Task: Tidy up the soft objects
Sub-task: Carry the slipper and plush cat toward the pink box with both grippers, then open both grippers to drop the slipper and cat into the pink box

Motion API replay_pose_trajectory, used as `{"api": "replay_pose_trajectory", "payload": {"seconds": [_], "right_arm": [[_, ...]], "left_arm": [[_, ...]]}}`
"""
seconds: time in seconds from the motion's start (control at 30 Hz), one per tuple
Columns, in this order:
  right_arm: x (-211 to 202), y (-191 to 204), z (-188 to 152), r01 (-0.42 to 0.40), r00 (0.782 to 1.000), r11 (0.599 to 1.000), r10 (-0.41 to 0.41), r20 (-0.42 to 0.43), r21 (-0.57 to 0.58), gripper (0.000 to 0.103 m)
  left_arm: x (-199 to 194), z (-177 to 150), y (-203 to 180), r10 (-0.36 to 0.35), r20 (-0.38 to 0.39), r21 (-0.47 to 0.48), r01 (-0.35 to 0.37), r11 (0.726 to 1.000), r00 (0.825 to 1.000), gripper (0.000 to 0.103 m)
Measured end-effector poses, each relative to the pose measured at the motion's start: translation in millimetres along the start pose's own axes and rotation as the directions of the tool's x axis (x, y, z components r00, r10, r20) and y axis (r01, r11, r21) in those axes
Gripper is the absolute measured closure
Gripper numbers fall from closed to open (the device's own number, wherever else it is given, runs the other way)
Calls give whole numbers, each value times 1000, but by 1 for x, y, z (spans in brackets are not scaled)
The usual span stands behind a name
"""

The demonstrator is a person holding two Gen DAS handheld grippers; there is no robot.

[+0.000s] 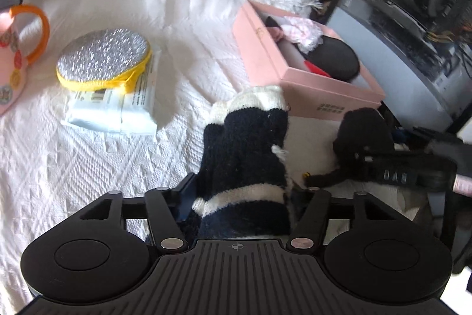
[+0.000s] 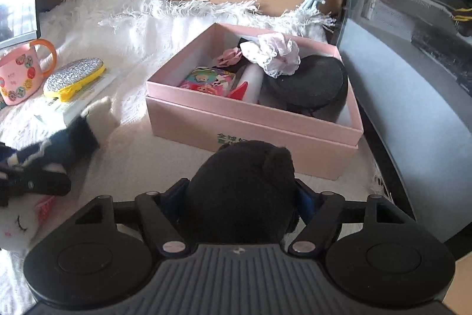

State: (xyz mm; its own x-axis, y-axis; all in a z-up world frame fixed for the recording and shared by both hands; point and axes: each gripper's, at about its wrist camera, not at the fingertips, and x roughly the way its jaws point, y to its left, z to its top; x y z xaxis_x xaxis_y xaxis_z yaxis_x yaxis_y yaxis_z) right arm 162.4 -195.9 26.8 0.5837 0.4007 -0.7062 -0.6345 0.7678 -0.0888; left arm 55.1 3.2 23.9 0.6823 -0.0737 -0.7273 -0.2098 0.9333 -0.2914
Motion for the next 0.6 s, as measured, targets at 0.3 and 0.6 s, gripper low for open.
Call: {"api": "replay_pose_trajectory", "payload": {"seconds": [0.3, 0.6], "right_arm": [[-65, 6, 0, -28, 999, 1000, 28, 28, 10, 32], [-111, 14, -10, 39, 998, 999, -40, 51, 11, 32]], "left_arm": [[-18, -11, -20, -63, -63, 140, 71, 988, 996, 59], [-38, 6, -34, -205, -87, 158, 217, 963, 975, 61]]}}
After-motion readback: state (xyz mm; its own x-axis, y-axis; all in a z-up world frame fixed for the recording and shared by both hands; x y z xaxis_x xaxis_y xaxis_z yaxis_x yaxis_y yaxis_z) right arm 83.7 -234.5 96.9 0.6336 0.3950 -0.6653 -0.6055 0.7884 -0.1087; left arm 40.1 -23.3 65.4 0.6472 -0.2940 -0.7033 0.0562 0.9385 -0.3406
